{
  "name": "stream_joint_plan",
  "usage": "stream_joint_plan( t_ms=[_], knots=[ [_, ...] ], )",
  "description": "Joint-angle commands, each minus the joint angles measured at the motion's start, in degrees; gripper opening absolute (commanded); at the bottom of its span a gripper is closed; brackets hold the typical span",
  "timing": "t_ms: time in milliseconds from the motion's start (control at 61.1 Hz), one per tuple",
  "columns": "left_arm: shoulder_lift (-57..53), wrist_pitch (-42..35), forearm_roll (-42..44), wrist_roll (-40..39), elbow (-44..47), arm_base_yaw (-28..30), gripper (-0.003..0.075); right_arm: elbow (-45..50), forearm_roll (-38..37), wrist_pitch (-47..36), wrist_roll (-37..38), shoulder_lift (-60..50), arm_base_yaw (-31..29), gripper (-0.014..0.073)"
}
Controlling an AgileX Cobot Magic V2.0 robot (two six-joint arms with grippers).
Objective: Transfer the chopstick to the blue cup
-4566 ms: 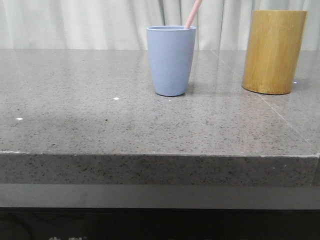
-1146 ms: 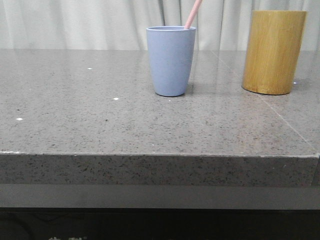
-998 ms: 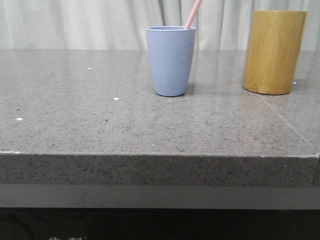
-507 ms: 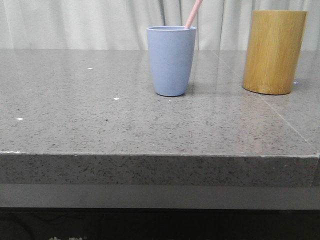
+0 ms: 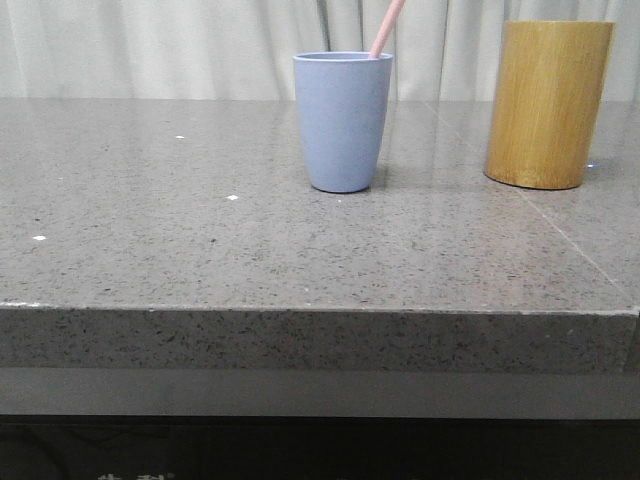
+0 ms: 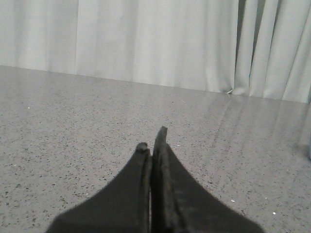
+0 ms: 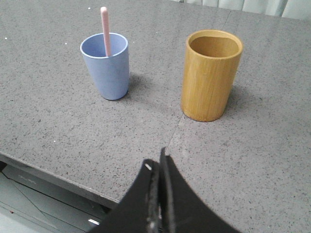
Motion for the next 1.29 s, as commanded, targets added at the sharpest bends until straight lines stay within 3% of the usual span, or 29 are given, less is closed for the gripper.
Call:
stream_joint_plan(
  t_ms=[0,196,442,655,900,1276],
  knots=[
    [-1.4,-4.3,0.1,0.1,0.8,0.1,-0.0019,-1.3,-0.2,-4.3,-0.1,0.4,-0.3,-0.0067],
    [-1.4,-4.3,0.1,0.1,0.8,0.1,-0.0019,1.6,-1.3,-7.1,-0.1,-2.6,-3.7,-0.0067],
    [-1.4,-4.3,0.1,0.1,0.8,0.1,-0.0019,22.2,-1.2,-29.8,-0.1,-14.9,-14.7,-0.0067],
    [-1.3,-4.3,0.1,0.1,0.8,0.1,-0.0019,39.5,-0.9,-44.8,-0.1,-24.9,-19.3,-0.0067],
    [-1.3,-4.3,0.1,0.1,0.8,0.1,-0.0019,48.3,3.9,-49.0,-0.1,-27.2,-21.6,-0.0067],
    [-1.3,-4.3,0.1,0.1,0.8,0.1,-0.0019,48.3,4.0,-47.9,-0.1,-27.9,-21.8,-0.0067]
  ],
)
